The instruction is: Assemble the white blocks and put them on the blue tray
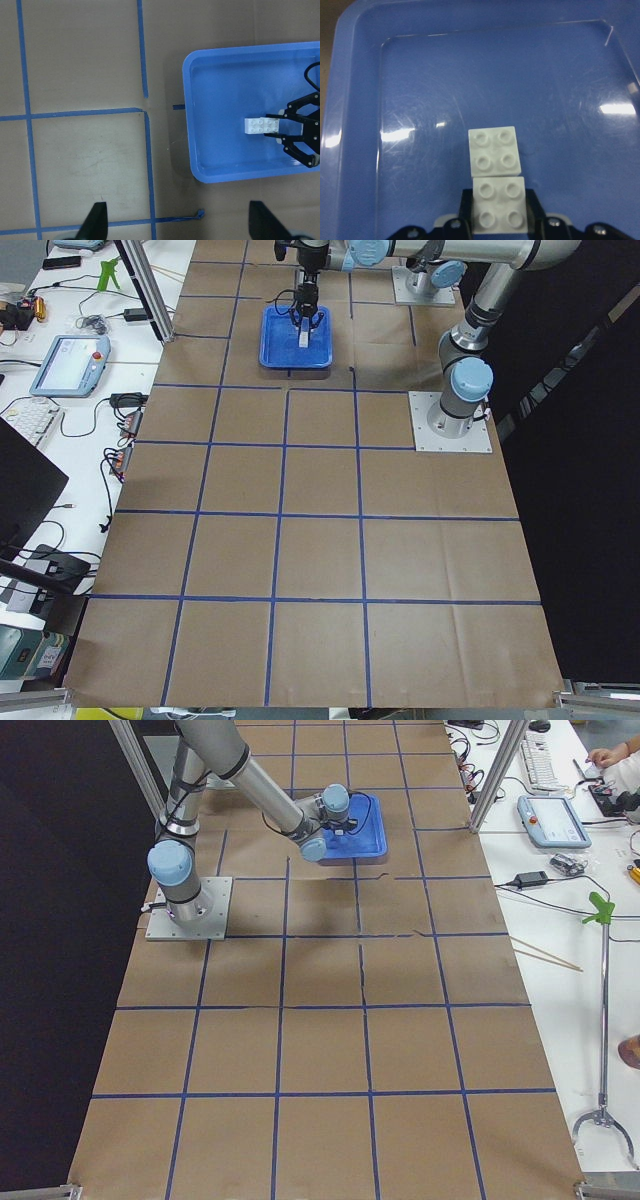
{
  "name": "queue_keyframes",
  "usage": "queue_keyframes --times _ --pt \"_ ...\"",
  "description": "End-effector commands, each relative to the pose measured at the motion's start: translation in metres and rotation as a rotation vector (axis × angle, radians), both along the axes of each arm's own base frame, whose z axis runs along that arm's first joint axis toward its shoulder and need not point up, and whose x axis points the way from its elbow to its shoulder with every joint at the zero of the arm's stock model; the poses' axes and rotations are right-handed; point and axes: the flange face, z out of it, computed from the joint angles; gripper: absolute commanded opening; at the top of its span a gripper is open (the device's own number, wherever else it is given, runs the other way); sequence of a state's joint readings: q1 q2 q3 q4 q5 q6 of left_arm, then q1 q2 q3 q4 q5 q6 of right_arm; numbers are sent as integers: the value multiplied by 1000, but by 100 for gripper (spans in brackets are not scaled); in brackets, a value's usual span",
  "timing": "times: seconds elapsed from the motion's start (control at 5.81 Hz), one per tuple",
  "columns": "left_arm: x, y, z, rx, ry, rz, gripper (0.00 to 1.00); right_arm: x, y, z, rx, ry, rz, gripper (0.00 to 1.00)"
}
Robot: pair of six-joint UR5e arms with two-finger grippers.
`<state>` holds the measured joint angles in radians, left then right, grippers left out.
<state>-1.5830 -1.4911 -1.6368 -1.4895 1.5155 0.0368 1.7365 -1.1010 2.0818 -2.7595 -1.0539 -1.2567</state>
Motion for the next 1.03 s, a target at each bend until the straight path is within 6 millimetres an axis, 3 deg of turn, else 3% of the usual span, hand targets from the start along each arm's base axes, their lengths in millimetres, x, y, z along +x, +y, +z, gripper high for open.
queue_keyframes --times 0.0,0.52,0.86 --pt "0 0 0 0 0 0 99 0 0 0 2 0 -2 44" --pt "0 0 0 0 1 0 99 1 -1 3 1 -8 -7 99" --pt "-1 0 0 0 0 -2 99 1 -5 10 8 -10 -49 100"
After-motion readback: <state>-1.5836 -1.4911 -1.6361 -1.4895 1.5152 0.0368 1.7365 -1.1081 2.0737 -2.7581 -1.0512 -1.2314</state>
